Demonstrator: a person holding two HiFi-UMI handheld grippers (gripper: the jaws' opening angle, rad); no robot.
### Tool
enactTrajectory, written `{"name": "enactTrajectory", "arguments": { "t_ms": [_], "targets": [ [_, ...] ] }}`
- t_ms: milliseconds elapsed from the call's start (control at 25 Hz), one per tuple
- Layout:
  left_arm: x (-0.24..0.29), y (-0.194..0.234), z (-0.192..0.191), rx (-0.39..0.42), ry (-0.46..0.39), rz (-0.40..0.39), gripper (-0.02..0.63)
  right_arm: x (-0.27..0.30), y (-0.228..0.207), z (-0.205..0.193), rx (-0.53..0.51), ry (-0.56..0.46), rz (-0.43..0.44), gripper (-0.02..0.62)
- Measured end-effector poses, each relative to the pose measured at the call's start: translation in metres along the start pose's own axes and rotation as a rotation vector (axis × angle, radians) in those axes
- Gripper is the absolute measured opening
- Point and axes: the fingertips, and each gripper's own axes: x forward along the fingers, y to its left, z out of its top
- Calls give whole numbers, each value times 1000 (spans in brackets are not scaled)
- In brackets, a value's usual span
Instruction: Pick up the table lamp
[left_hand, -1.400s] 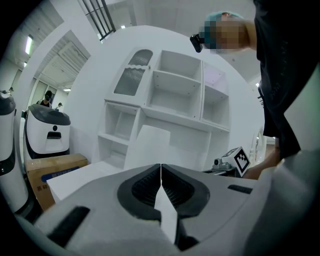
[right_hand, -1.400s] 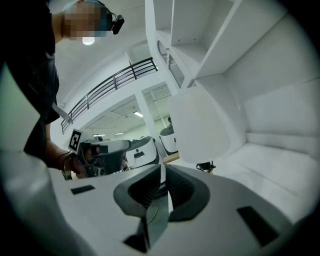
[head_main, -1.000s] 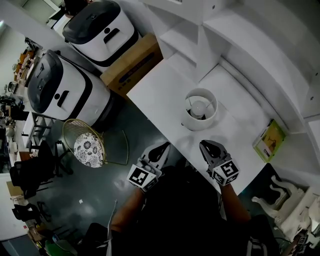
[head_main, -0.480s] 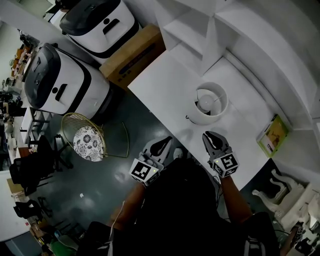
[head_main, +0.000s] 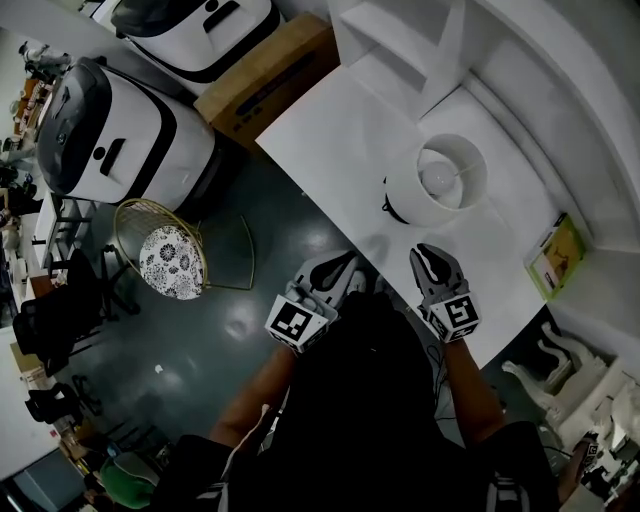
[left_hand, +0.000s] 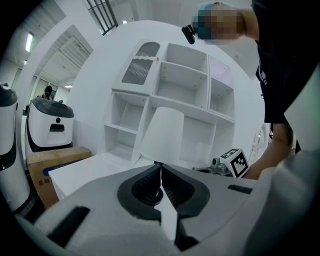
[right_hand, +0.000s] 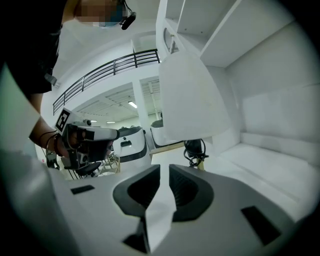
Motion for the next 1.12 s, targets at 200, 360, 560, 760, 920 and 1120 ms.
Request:
{"name": "enactTrajectory", "arguments": {
  "t_ms": [200,360,560,760,920,1120],
  "targets": [
    [-2,1,-10,11,12,-7,20,5,0,-8,-1,11,-16,48],
    [2,2,-14,-14,18,-14,20,13,-10,-12,-6,17,-24,48],
    [5,-1,-12,-45,10,-20,20,18,-21,-18,6,18,-29,48],
    [12,-1,-11,-45,-3,-37,20,20,-35,-25,11,22,-50,48],
    [16,5,-18,-30,18,-32,20,26,-42,-33,23,23,-50,48],
    [23,13,-27,-1,49,-23,20,36,-49,-39,23,36,-28,49]
  ]
}}
